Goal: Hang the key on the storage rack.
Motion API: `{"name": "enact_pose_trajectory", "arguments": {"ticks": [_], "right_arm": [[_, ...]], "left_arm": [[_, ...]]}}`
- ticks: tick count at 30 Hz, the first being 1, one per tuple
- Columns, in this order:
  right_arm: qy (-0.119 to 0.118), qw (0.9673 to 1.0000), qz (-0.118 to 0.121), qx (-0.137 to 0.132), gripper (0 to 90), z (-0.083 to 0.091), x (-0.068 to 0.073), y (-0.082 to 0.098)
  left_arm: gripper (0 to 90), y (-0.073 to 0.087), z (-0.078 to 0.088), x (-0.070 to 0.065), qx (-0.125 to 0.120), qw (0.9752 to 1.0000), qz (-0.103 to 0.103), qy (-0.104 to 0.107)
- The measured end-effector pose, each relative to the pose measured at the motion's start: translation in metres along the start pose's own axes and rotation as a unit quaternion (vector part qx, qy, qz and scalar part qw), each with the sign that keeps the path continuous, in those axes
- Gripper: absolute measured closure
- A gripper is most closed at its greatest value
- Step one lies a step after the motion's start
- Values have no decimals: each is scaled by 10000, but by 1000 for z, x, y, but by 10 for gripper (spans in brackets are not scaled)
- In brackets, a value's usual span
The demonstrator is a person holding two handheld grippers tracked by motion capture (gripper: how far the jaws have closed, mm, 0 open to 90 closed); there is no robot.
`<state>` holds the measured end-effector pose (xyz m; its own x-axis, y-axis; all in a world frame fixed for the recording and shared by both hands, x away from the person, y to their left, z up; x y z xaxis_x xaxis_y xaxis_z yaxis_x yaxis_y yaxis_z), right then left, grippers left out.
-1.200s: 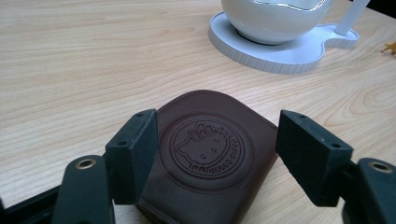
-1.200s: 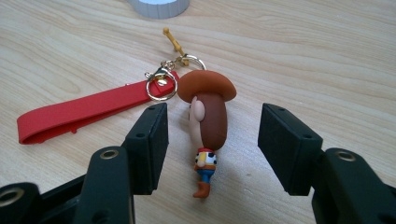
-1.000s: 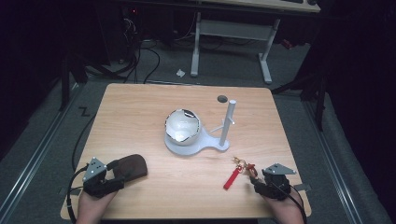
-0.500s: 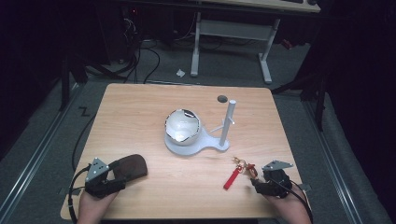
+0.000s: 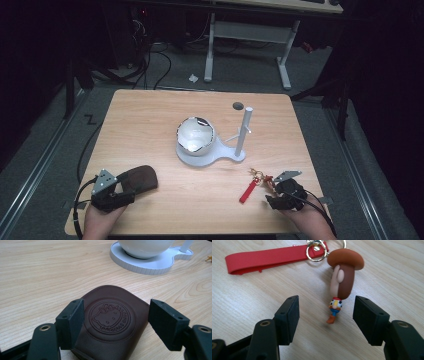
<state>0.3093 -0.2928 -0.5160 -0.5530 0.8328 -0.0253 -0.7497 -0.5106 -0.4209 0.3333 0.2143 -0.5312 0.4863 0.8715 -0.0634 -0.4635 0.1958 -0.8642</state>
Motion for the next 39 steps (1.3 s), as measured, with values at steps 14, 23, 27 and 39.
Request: {"name": "enact_pose_trajectory", "arguments": {"ticks": [14, 23, 27, 39], "right_arm": [[-179, 9977, 139, 633, 382, 3, 3, -18], [-242, 9960, 165, 839, 377, 6, -3, -25], [-220, 9958, 154, 879, 374, 7, -5, -26], [-358, 9946, 130, 963, 390, 5, -12, -37]], "left_arm": [[295, 0, 0, 0, 7, 10000, 14, 37], [295, 0, 0, 1, 30, 10000, 21, 51], [295, 1, -1, 2, 37, 10000, 23, 55], [293, 1, -1, 3, 48, 10000, 49, 66]]}}
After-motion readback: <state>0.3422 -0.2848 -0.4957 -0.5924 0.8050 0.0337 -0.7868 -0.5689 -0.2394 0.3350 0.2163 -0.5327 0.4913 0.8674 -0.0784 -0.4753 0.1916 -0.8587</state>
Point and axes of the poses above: each handheld gripper's, and its own axes: z roughly backward along the jaws, y roughly out of its underside, x roughly to its left, the point moved 3 cm from there along -z, roughly forward along the jaws, and after that the axes turned 6 degrees about -y, right-handed, at the moved point
